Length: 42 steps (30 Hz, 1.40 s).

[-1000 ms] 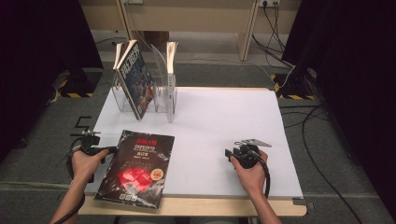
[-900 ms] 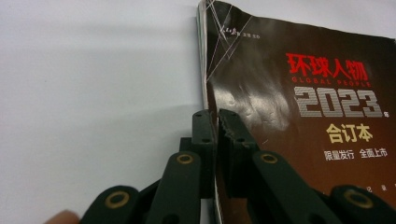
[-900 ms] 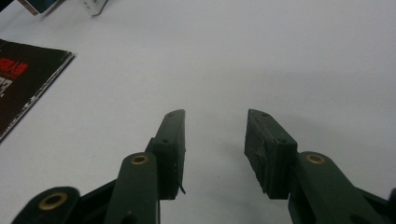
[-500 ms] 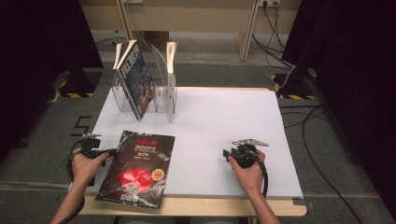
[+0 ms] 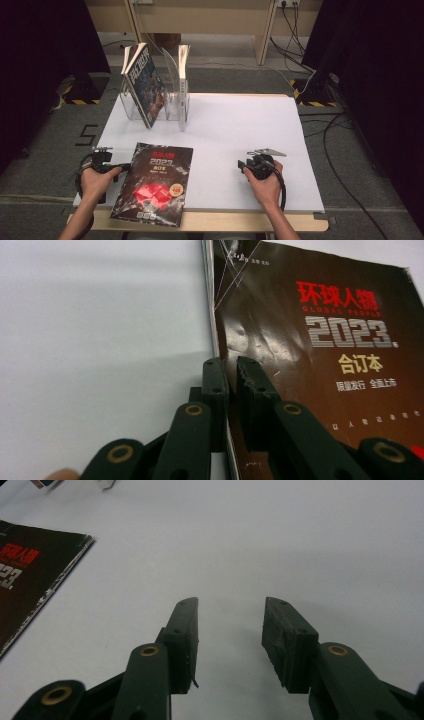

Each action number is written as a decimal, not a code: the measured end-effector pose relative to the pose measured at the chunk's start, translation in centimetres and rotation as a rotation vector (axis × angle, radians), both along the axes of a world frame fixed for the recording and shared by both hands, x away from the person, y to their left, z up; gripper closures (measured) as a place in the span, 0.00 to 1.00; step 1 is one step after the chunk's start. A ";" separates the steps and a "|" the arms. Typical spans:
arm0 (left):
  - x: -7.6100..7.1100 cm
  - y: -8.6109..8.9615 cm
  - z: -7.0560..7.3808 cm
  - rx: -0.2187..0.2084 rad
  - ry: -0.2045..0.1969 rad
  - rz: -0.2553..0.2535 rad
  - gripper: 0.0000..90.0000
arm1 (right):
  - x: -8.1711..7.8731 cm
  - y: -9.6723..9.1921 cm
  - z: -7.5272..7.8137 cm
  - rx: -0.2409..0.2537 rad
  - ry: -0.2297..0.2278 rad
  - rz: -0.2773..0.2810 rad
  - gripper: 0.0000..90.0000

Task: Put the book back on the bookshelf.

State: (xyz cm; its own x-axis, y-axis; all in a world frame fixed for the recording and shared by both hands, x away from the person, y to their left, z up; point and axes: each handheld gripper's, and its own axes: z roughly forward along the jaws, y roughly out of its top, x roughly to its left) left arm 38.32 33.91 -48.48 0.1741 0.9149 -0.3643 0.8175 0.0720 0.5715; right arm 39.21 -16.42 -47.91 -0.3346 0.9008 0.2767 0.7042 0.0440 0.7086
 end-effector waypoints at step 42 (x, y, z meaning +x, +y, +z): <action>-2.3 -5.0 0.4 0.030 0.042 -0.004 0.81 | 0.7 3.4 0.1 0.002 0.042 0.067 0.64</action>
State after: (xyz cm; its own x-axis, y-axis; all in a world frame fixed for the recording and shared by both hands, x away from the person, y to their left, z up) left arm 36.01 28.96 -48.06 0.1631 0.9249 -0.3433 0.8411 0.0515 0.5384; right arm 39.91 -12.99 -47.86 -0.3820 0.8763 0.2936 0.7291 0.0905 0.6784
